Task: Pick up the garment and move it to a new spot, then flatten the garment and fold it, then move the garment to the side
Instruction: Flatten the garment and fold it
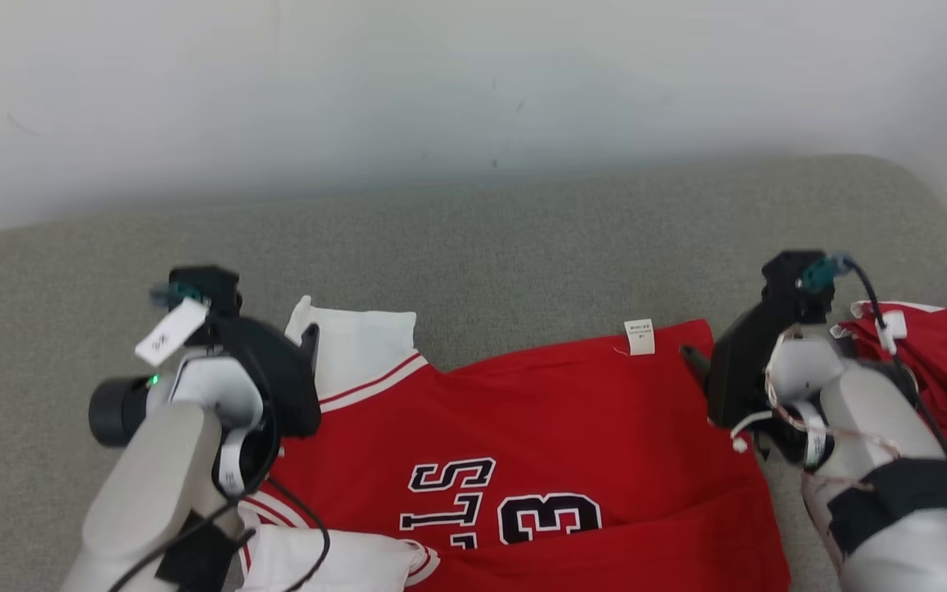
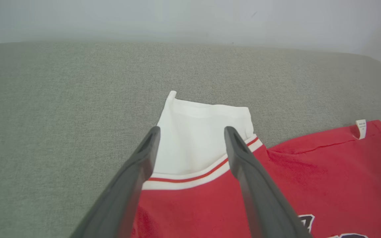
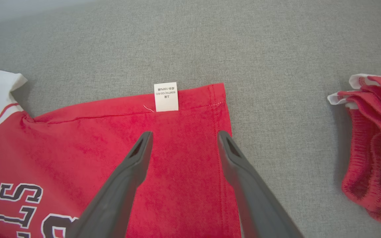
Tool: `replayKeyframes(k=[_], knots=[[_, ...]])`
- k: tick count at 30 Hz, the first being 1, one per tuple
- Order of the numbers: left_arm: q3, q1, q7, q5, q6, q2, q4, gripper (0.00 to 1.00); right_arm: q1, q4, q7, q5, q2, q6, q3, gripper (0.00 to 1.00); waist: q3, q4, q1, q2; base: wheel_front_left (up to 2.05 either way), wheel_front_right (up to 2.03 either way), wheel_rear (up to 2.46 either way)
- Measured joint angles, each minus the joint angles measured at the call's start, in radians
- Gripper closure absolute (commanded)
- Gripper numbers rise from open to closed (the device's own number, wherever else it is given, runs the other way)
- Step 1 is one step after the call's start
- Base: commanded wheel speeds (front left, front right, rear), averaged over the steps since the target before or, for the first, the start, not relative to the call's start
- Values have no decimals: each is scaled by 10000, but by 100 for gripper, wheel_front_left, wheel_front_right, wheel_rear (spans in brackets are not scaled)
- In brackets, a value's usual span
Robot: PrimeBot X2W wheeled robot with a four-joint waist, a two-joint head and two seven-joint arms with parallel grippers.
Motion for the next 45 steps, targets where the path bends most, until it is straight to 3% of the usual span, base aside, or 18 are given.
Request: replayKeyframes(k=[9,26,33,37,45], knots=[[-12,-1533,1001,65,79,-437,953,0,-1460,899,1014,-15,-178,-349,-199,0,945,17,1,0,0,0,0],[-33,-3184,1745,71,88,-535,2683,0,-2894,2255,1290,-19,-341,-518,-336,0,2228,446,0,0,0,0,0],[-4,-3672,1728,54,71,-602,3185,0,-3340,2755,1267,-65,-336,-525,-276,10,2291,454,-1,0,0,0,0],[-17,-3883,1728,50,63,-677,3267,0,-3521,2796,1172,-73,-337,-562,-278,23,2447,442,-1,0,0,0,0],[-144,-4521,1726,75,19,-702,3384,0,-4019,2859,1009,-153,-276,-614,-257,29,3045,441,-1,0,0,0,0]])
